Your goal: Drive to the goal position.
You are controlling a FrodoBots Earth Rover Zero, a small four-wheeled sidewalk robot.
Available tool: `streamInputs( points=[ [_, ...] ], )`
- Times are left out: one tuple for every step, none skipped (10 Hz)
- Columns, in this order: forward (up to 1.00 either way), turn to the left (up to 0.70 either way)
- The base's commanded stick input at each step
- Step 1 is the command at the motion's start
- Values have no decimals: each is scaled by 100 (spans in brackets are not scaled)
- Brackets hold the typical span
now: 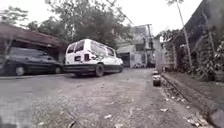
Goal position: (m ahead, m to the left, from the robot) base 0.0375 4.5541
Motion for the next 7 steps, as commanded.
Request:
streamInputs(
  points=[
    [100,27],
    [100,27],
    [100,27],
    [100,27],
    [100,27],
    [100,27],
    [100,27]
  ],
)
